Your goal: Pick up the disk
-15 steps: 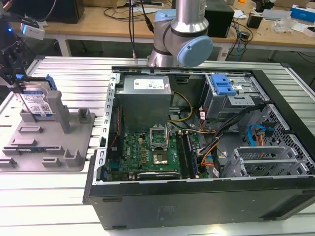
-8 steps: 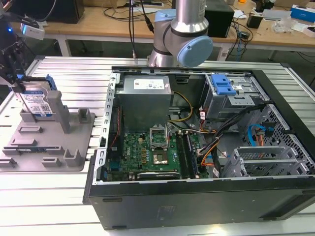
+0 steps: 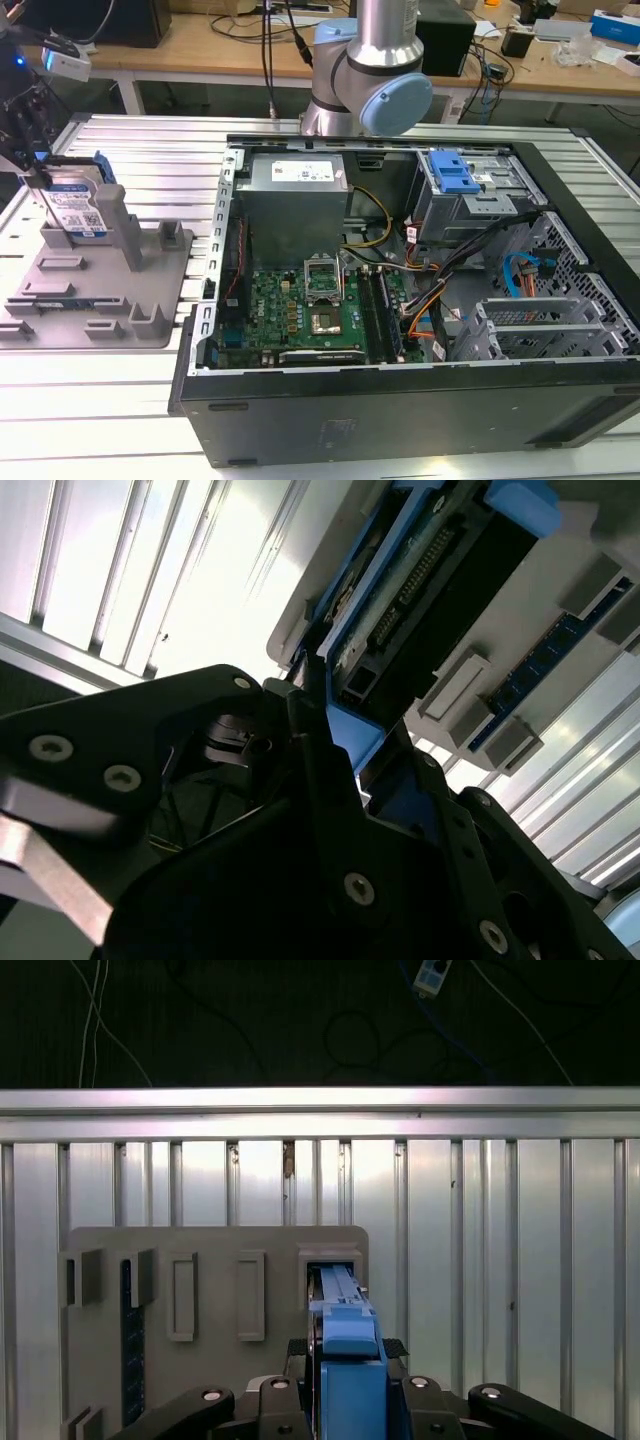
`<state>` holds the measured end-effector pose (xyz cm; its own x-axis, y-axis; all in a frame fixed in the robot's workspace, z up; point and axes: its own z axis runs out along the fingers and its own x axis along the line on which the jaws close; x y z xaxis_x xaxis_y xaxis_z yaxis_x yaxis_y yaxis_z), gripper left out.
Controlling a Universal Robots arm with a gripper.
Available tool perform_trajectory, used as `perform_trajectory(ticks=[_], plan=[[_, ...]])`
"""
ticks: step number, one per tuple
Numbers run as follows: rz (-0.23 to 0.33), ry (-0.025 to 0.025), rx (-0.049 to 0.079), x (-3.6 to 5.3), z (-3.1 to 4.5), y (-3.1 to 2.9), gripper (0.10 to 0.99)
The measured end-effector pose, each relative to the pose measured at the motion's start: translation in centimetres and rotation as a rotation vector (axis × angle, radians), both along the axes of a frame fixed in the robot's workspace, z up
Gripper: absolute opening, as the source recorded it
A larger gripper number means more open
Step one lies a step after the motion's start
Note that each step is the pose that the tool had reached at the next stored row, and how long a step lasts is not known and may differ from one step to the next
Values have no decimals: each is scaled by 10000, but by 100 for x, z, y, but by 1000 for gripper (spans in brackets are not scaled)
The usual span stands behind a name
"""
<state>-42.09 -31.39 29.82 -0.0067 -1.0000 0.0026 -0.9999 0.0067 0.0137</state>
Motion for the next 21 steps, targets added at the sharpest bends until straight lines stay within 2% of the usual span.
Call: perform_trajectory(ticks=[4, 7, 10, 11, 13, 15, 21], plan=[[0, -4, 1, 0, 4, 0, 365], [0, -1, 0, 0, 99, 0, 365], [-1, 0, 0, 0, 245, 0, 365], [0, -1, 0, 0, 328, 0, 365], [-1, -1, 0, 0, 436, 0, 365], [0, -1, 0, 0, 577, 0, 365], [0, -1, 0, 0, 872, 0, 365]])
